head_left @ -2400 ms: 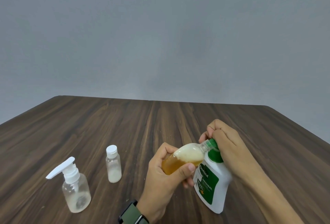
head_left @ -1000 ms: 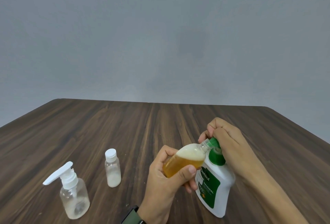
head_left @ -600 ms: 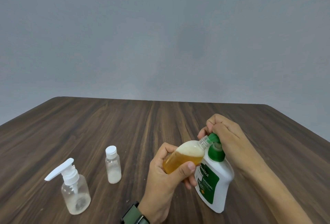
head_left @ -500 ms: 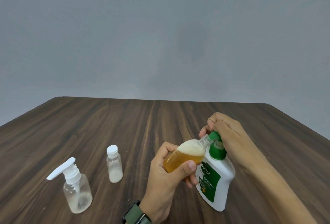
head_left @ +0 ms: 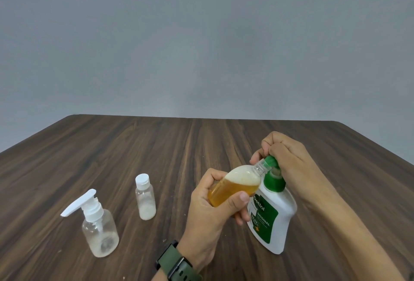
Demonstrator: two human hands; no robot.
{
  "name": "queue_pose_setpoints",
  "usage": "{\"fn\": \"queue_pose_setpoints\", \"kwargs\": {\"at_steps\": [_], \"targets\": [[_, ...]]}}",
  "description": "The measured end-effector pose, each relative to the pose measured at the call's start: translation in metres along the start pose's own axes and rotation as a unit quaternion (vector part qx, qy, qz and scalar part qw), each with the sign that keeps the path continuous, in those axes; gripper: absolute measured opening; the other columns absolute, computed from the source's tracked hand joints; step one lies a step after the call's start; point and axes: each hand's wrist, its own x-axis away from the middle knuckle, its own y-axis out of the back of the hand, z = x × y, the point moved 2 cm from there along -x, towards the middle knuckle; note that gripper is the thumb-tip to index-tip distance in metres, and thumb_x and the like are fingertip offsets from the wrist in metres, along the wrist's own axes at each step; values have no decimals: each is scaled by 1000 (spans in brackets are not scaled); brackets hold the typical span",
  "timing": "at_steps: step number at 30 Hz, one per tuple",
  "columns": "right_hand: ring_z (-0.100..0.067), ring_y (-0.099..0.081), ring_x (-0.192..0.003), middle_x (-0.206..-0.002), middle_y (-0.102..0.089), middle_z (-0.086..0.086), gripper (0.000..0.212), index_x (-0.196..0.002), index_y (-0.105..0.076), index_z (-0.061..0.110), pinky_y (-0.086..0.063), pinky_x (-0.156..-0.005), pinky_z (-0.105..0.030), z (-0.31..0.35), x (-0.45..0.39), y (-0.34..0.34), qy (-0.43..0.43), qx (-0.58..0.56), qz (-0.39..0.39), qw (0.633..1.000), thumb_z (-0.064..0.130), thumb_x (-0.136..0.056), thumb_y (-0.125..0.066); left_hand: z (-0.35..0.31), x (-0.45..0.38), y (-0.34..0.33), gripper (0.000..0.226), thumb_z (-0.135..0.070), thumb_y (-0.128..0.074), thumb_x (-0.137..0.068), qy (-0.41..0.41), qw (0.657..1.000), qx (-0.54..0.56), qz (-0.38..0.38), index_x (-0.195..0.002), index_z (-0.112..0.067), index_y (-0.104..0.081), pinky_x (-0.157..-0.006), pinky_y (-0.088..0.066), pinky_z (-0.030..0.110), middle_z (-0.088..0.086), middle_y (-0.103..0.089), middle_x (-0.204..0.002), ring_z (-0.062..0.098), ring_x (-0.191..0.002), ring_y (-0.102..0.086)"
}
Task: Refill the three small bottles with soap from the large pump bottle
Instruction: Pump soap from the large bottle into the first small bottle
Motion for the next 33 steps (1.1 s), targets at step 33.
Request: {"fn": "queue_pose_setpoints", "kwargs": {"at_steps": [33], "targets": [[-32,-52,-66,-83,-60,-30,17,-67,-45,16,-46,-61,-48,0,8,-5,20,14,-43,999,22,-80,-35,6,3,-3,23,-20,-74,-64,15,998,58,7,-83,-25,-62,-47,-49,22,9,-71,-83,15,-56,-62]]}}
